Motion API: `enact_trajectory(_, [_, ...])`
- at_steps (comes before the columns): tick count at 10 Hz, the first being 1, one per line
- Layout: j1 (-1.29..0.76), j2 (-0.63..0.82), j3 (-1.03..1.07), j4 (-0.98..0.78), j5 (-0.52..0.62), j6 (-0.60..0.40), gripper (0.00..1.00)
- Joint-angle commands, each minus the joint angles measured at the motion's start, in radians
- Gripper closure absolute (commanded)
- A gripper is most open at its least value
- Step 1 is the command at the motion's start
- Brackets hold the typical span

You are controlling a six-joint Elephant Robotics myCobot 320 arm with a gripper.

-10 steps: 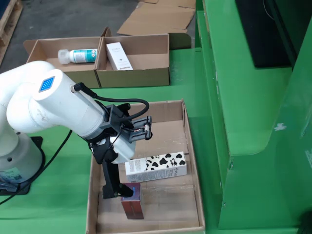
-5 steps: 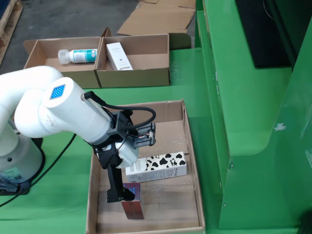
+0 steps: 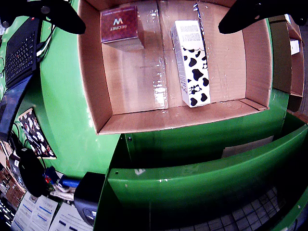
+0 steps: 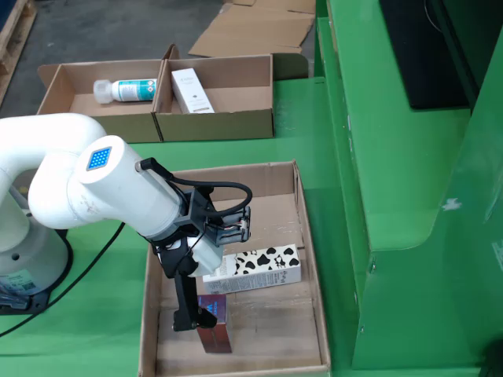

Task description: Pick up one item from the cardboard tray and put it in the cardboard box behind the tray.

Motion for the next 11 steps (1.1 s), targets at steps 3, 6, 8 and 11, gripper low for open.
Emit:
enact_trajectory(3, [0.018,0.087,-0.203,0.131,-0.010,0.016,0.00])
enact_trajectory(6, [0.011,0.080,-0.259,0.172,-0.009,0.016,0.00])
enact_trajectory(8, [0.006,0.082,-0.298,0.191,-0.007,0.017,0.00])
enact_trajectory(11, [0.001,0.086,-0.328,0.209,-0.004,0.014,0.00])
